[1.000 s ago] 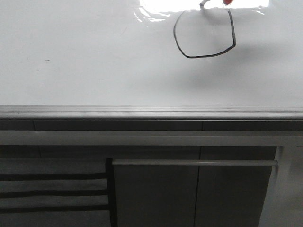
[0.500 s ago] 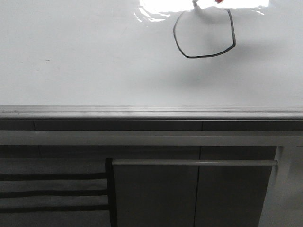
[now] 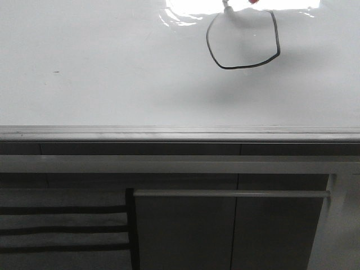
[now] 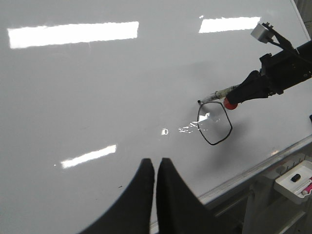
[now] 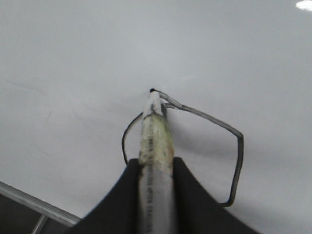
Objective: Write number 0 on whiteboard
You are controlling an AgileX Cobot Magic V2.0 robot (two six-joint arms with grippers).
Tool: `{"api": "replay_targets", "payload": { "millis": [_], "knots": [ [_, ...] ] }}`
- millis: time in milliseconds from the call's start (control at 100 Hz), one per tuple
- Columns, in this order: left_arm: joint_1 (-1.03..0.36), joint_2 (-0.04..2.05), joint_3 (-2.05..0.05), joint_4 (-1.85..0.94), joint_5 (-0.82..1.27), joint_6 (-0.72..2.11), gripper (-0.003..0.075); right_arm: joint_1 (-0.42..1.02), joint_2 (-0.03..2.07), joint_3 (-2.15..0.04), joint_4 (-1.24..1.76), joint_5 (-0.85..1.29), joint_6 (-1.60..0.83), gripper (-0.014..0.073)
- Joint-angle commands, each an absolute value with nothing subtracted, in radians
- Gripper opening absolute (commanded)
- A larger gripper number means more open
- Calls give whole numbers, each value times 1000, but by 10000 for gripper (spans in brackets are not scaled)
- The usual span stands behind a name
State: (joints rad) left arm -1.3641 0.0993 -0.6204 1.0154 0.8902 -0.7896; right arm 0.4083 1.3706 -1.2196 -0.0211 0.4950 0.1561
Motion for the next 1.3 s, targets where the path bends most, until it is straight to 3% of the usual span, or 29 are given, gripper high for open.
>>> {"api": "replay_targets", "payload": {
  "millis": [0, 490, 770, 860, 1010, 1080, 1290],
  "knots": [
    [-1366, 116, -641, 1049, 842, -797, -20, 401, 1321, -1248, -40, 455, 158, -47],
    [-1366, 116, -641, 980, 840, -797, -20, 401, 888, -1242, -18, 774, 69, -48],
    [-1366, 169, -641, 826, 667, -657, -15, 425, 746, -1078, 495, 919, -333, -48],
    [-1366, 239, -641, 743, 615, -555, 53, 461, 724, -992, 597, 918, -424, -47],
    [-1366, 374, -650, 620, 523, -454, 288, 560, 700, -915, 697, 913, -558, -47],
    [-1366, 436, -660, 599, 473, -446, 358, 611, 700, -915, 700, 905, -601, -47],
    [-1388, 600, -754, 369, 451, -233, 372, 717, 737, -918, 677, 900, -674, -47]
  ]
}}
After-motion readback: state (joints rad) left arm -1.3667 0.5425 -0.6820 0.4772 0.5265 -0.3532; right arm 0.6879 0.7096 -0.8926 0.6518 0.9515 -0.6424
